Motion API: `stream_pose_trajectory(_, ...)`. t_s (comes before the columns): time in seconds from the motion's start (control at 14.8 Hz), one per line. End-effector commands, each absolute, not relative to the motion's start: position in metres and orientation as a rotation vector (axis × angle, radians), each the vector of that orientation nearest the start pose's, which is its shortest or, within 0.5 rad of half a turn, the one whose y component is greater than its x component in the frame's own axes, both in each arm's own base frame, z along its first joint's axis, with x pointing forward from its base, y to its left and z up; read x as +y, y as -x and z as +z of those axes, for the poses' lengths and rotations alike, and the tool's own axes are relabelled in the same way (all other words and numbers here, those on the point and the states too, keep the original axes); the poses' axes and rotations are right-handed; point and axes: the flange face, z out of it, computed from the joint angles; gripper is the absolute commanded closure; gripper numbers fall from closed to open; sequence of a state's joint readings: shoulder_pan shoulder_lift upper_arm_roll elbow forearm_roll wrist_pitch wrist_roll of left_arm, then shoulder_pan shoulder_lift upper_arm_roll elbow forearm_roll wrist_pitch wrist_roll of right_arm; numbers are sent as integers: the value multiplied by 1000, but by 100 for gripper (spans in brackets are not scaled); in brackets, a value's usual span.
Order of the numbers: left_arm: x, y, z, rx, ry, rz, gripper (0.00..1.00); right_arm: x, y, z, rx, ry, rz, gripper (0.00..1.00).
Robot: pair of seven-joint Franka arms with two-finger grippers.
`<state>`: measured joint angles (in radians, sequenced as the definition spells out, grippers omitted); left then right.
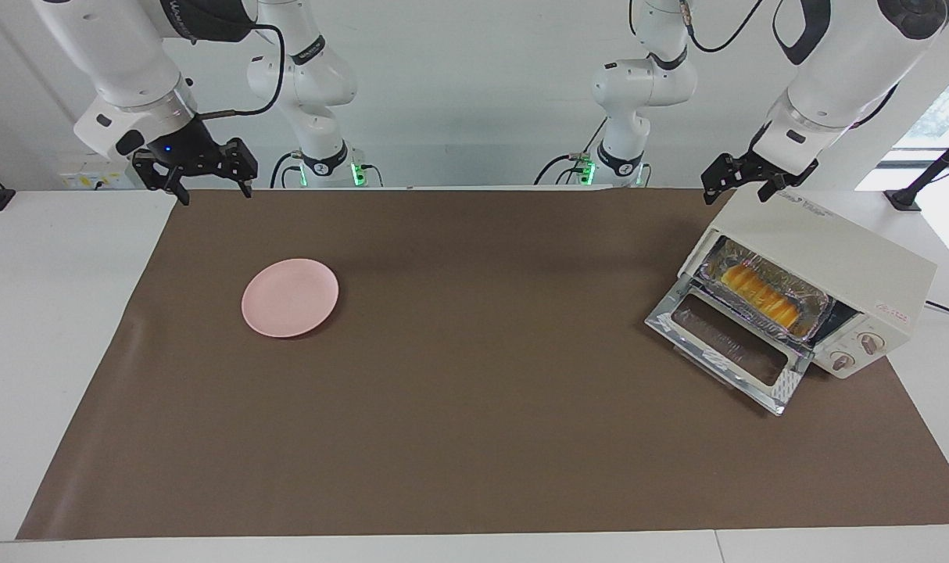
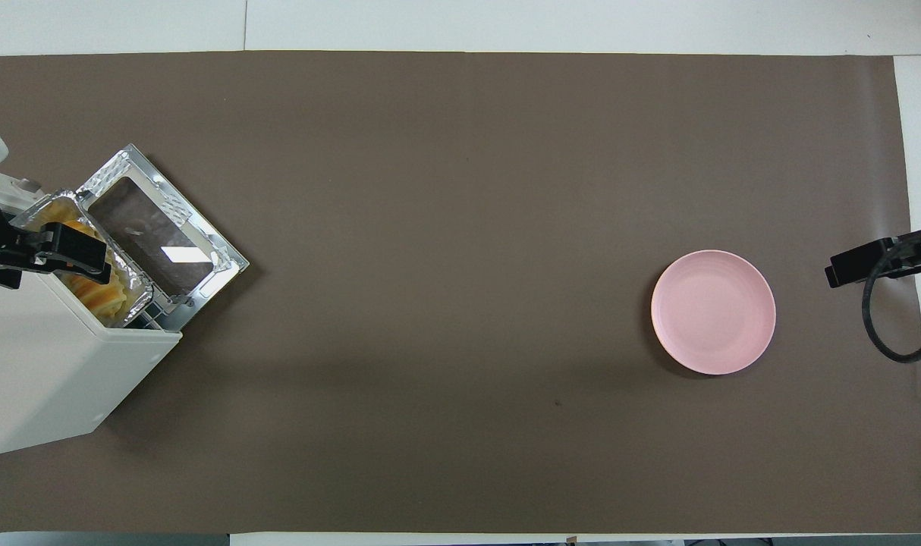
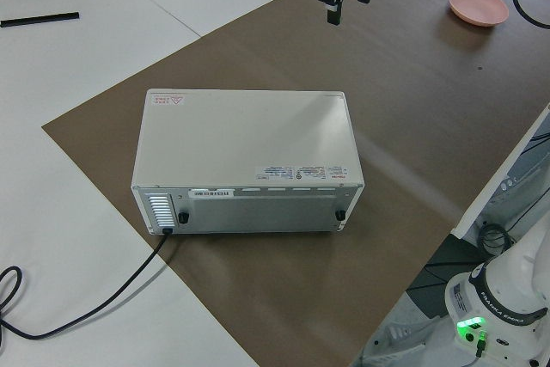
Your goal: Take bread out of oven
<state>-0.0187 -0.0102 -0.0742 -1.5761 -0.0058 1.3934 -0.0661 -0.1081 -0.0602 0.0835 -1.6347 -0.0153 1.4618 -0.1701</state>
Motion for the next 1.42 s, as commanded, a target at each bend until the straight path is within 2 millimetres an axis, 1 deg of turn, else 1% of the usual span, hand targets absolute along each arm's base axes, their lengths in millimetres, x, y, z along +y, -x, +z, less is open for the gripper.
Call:
stream_pose_trajectory(0.0, -50, -522, 615, 41, 3139, 243, 0, -15, -518, 621, -248, 3145, 189, 0)
stream_pose_trajectory(0.27, -44, -524, 613, 16, 3142, 221, 0, -15, -518, 622, -248, 3146, 187, 0)
stream_pose_trajectory(0.34, -40, -526, 613, -46, 3142, 210, 0, -15, -518, 621, -248, 3145, 189, 0)
stream_pose_trajectory(0.41, -40, -528, 611, -242, 3127, 193, 0, -15, -518, 621, -248, 3145, 189, 0)
stream_pose_trajectory(0.47, -40, -534, 610, -446, 3103, 147, 0, -15, -518, 621, -248, 3146, 189, 0)
stream_pose_trajectory(0.54, -45, -544, 600, -548, 3066, 146, 0, -15, -518, 621, -248, 3146, 189, 0)
stream_pose_trajectory(0.61, -44, -557, 587, -607, 3006, 119, 0, -15, -518, 621, -248, 3146, 189, 0)
stream_pose_trajectory(0.75, -40, -571, 568, -731, 2933, 87, 0, -15, -518, 621, -248, 3146, 189, 0)
stream_pose_trajectory(0.81, -40, -586, 542, -806, 2856, 96, 0, -15, -518, 621, -248, 3145, 189, 0)
stream_pose_trajectory(0.88, -50, -598, 524, -861, 2791, 42, 0, -15, -518, 622, -248, 3145, 186, 0)
stream_pose_trajectory(0.95, -50, -610, 504, -923, 2752, 1, 0, -15, -518, 621, -248, 3146, 189, 0)
stream_pose_trajectory(1.02, -46, -616, 488, -949, 2740, 6, 0, -15, -518, 621, -248, 3146, 189, 0)
stream_pose_trajectory(1.15, -28, -618, 464, -976, 2737, -9, 0, -15, -518, 622, -248, 3146, 187, 0)
stream_pose_trajectory(1.36, -21, -607, 420, -928, 2718, -18, 0, -15, -518, 621, -248, 3145, 189, 0)
